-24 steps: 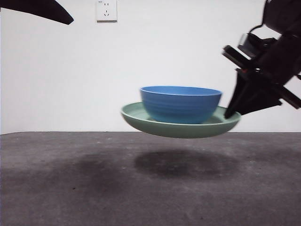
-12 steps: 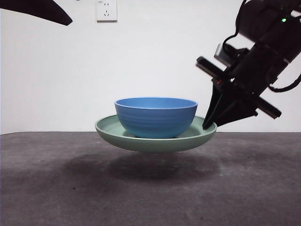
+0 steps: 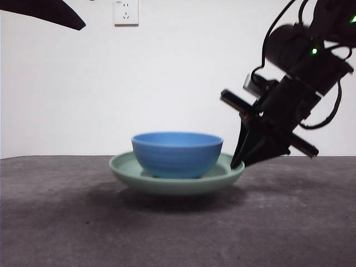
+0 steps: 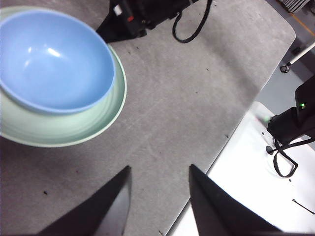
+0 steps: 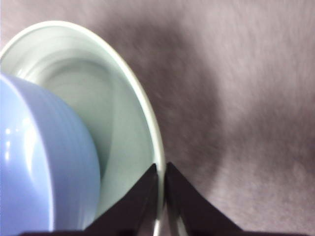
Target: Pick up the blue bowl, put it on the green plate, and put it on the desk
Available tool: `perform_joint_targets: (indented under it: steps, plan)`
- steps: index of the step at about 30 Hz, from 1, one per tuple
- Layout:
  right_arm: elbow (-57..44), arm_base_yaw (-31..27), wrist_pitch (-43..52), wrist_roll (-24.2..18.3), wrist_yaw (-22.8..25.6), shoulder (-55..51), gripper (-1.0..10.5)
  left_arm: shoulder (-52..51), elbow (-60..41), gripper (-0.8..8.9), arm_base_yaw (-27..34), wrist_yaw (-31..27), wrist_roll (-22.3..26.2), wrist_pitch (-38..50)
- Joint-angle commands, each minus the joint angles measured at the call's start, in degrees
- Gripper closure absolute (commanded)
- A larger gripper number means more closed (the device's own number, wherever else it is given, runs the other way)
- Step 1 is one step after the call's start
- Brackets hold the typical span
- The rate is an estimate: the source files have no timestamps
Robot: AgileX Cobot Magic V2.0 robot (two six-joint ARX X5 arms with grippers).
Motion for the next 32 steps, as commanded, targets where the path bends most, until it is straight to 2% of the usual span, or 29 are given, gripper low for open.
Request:
perform_joint_targets:
  steps: [1,13,15,18,24,28,32]
  plan:
    - [1.2,0.3,0.7,0.9,0.1,2.4,9.4,0.4,0.2,6.26,-0.4,0.1,0.3,0.3]
    - [1.2,0.4,-0.9,-0.1,0.9,3.1,9.3,0.4,0.2,6.26,-0.4,0.1,0.3,0.0]
    - [1.2,0.3,-1.2,-0.1,0.9,3.1,9.0,0.4,0.2,6.26,-0.4,0.1,0.3,-0.3]
    - [1.2,0.3,-1.5,-0.1,0.9,3.0,7.8,0.4,0.2,6.26,-0.4,0.1,0.3,-0.8]
    - [1.2,0.3,-1.7,0.0,1.1,2.5,7.7,0.4,0.2,6.26,-0.4,0.1,0.3,-0.8]
    - [1.2,0.3,-3.6,-0.5,2.8,-0.1,7.6,0.4,0.2,6.26,-0.4,0.1,0.3,-0.8]
    - [1.2,0.2,-7.0,-3.5,6.1,-5.3,7.6,0.4,0.2,6.26,-0.4,0.1,0.3,-0.8]
